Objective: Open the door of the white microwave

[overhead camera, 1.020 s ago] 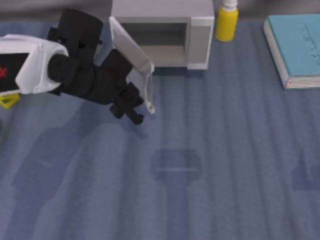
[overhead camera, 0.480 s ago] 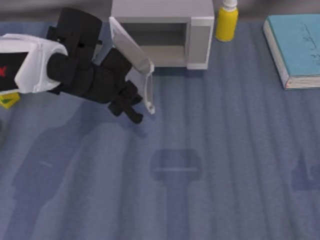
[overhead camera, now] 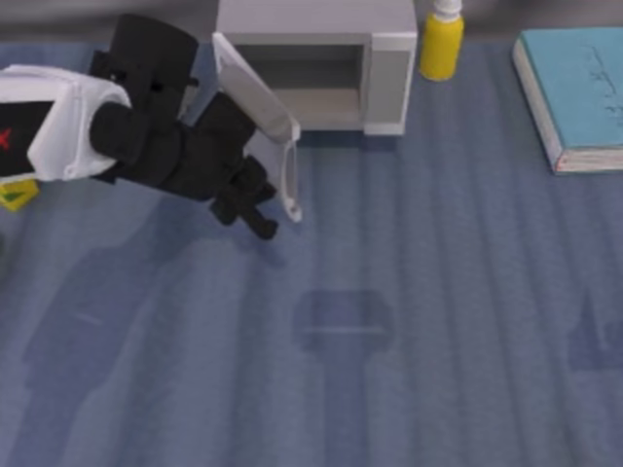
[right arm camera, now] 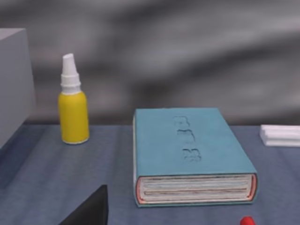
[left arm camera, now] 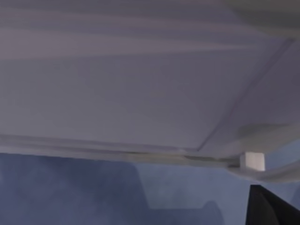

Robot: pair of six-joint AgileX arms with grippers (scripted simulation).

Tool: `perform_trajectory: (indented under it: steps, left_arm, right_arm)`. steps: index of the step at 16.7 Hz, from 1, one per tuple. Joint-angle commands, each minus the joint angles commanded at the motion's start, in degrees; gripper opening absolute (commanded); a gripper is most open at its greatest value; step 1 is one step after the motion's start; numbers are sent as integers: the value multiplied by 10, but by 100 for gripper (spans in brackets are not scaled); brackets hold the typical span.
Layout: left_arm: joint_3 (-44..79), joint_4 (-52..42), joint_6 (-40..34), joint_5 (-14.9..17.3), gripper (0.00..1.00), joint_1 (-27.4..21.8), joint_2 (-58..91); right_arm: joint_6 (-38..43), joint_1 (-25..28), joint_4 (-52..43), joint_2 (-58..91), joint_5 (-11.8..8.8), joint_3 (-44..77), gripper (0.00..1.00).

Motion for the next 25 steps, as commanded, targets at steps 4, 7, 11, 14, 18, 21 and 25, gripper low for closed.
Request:
perform_trajectory:
  steps: [4, 7, 11, 14, 18, 21, 25]
  left_arm:
    - [0, 0, 0, 0, 0, 0, 0]
    - [0, -1, 1, 1, 0, -1, 0]
    - [1, -7, 16, 10, 0, 6, -1]
    - [1, -8, 18, 11, 0, 7, 0]
    - [1, -8, 18, 11, 0, 7, 0]
    - [1, -8, 18, 11, 0, 7, 0]
    - [1, -8, 18, 11, 0, 7, 0]
  right_arm:
    - [0, 0, 0, 0, 0, 0, 100]
    - [0, 0, 0, 0, 0, 0, 100]
    - [0, 0, 0, 0, 0, 0, 100]
    - [0, 0, 0, 0, 0, 0, 100]
    - [0, 0, 0, 0, 0, 0, 100]
    - [0, 0, 0, 0, 0, 0, 100]
    - [0, 0, 0, 0, 0, 0, 100]
